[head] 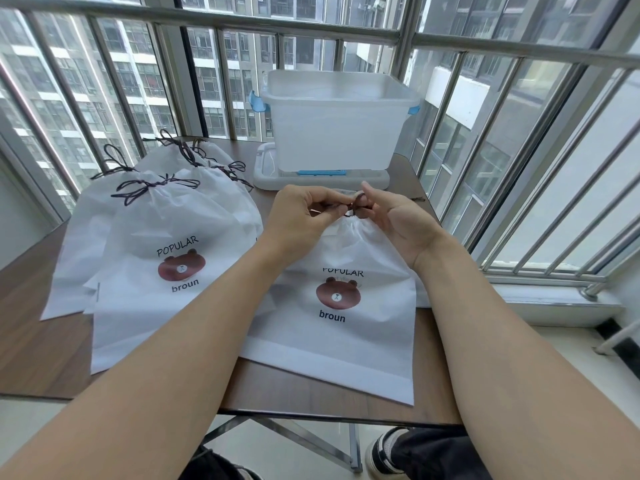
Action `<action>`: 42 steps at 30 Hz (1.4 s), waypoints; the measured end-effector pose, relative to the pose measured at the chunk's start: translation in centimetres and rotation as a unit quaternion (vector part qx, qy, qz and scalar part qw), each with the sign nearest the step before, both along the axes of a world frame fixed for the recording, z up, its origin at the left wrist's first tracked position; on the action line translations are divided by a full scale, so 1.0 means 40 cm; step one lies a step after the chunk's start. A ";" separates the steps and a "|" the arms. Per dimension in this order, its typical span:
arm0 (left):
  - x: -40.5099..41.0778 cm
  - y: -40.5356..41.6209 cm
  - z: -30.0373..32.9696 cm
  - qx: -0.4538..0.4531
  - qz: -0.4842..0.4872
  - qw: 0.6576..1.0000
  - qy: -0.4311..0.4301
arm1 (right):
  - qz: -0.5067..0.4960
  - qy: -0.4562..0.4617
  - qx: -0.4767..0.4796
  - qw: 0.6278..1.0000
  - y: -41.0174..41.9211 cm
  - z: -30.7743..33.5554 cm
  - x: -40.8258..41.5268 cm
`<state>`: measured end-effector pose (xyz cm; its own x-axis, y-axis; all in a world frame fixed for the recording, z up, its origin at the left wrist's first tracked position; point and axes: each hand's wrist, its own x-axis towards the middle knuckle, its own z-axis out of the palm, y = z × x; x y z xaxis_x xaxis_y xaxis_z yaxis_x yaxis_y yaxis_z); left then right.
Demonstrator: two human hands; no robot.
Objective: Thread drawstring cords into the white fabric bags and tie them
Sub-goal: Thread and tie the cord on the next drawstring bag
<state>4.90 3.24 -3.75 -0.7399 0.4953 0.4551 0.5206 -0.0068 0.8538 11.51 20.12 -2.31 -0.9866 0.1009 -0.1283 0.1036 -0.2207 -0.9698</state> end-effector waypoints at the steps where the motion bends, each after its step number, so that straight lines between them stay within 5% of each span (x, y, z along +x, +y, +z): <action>1: 0.002 0.001 0.000 -0.009 0.001 1.000 0.010 | -0.006 -0.005 0.050 0.999 -0.002 -0.001 -0.004; 5: 0.007 0.006 -0.003 -0.049 0.006 0.997 0.053 | -0.039 0.046 0.151 0.987 -0.032 -0.002 -0.004; 14: 0.007 0.002 0.007 0.019 -0.042 0.995 -0.093 | -0.034 0.100 0.135 0.985 -0.016 -0.004 0.002; 30: 0.000 0.001 0.000 0.016 -0.014 0.998 -0.061 | -0.021 0.163 0.165 0.972 0.002 -0.012 -0.007; 42: 0.000 -0.012 0.021 0.039 -0.017 0.987 -0.158 | -0.018 0.141 0.329 0.934 0.004 0.021 0.018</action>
